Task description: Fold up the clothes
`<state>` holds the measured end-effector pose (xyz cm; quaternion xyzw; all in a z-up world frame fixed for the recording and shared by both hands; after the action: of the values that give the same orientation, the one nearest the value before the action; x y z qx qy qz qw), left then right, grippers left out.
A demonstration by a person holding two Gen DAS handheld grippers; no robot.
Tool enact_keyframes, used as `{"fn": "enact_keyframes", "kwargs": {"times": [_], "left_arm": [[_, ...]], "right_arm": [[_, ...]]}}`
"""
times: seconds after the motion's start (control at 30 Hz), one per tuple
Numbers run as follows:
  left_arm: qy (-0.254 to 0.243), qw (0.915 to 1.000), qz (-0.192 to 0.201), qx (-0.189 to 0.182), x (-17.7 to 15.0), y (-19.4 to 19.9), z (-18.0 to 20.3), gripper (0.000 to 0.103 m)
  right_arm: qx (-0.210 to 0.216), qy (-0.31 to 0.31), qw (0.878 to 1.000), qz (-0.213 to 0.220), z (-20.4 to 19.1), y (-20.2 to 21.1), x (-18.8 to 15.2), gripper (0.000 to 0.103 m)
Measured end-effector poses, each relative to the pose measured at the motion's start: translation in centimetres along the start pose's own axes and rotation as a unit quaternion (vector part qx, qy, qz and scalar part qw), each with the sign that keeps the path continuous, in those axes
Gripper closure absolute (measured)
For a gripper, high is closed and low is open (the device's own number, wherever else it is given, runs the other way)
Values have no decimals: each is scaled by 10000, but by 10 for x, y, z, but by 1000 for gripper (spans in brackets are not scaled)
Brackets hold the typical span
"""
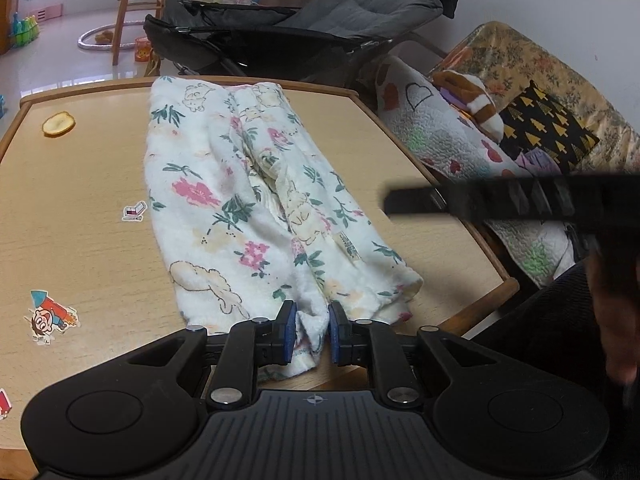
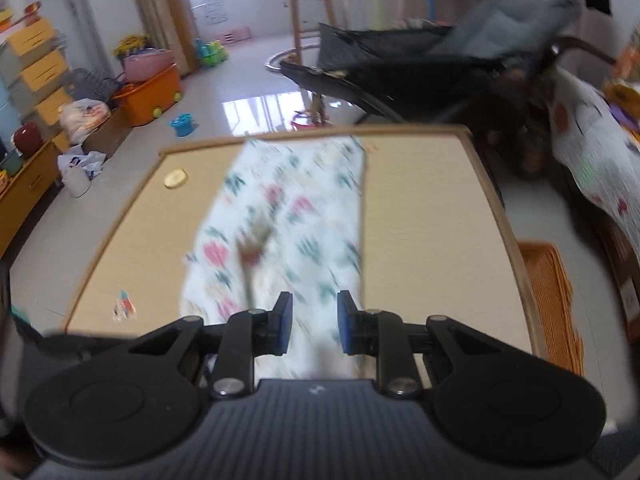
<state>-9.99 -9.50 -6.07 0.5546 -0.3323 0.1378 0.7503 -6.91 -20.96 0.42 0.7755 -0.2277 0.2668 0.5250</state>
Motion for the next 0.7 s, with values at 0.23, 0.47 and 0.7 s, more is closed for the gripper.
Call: {"fn": "enact_keyframes", "kwargs": {"times": [0.23,0.47,0.7], "left_arm": [[71,10000,14,-65,0,-1,-1,79],[211,9997,-4,-139,-1,-2,-7,79],[302,9994,-40,-183,-2,-3,-9,79]], "right_arm": [[341,456,9973,-464,-29,-55,38,80],[394,475,9949,-802,-39,-89,33,80],[54,605,9943,-878,-30,-94,31,98]]}}
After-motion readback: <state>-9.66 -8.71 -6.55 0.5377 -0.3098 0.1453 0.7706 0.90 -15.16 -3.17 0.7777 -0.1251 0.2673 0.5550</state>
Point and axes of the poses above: each gripper's, at about its wrist camera, not at the fingertips, and y roughly against the way its jaws point, z to its right, x to its top, the point moved 7 cm from there along -y, roughly the way its jaws point, and after that the axes turned 12 degrees about x, right-handed, at the moved point
